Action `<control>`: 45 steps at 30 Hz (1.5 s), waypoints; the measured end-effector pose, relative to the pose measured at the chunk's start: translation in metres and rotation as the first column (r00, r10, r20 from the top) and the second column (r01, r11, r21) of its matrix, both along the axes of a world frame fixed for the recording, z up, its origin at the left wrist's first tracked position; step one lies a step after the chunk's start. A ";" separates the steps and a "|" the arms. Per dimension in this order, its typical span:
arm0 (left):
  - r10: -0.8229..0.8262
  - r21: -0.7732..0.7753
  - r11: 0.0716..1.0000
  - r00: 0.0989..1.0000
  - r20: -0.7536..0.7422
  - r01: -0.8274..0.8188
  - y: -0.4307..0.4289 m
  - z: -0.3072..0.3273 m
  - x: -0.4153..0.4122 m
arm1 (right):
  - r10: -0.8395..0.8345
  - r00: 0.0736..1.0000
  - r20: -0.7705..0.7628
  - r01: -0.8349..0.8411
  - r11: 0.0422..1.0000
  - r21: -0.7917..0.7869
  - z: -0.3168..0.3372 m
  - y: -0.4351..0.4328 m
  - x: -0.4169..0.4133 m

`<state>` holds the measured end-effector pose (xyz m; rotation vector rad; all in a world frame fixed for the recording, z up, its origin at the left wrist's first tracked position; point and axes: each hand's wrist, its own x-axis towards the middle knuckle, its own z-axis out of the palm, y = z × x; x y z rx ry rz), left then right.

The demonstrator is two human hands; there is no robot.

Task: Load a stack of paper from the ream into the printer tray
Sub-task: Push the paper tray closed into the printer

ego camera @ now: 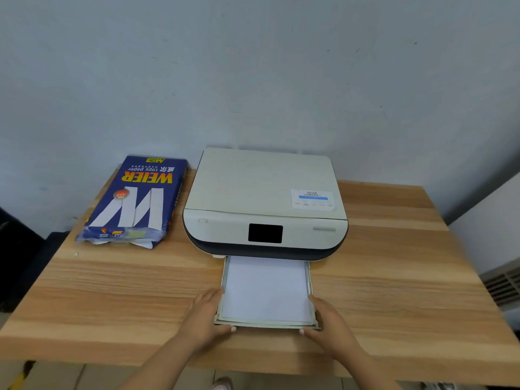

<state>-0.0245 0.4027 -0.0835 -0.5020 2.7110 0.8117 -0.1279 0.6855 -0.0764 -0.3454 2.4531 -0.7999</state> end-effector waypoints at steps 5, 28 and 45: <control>0.001 0.001 1.000 1.000 -0.009 -0.001 -0.005 -0.001 -0.009 | -0.004 1.000 0.002 0.004 1.000 -0.013 -0.002 -0.003 -0.008; 0.014 0.060 0.998 0.995 -0.102 -0.008 -0.026 0.000 -0.053 | -0.071 0.997 0.001 0.071 0.995 -0.073 -0.004 -0.022 -0.049; 0.022 0.008 1.000 0.979 -0.202 -0.021 -0.017 -0.001 -0.036 | -0.014 0.960 -0.278 0.028 0.999 0.046 -0.007 -0.029 -0.034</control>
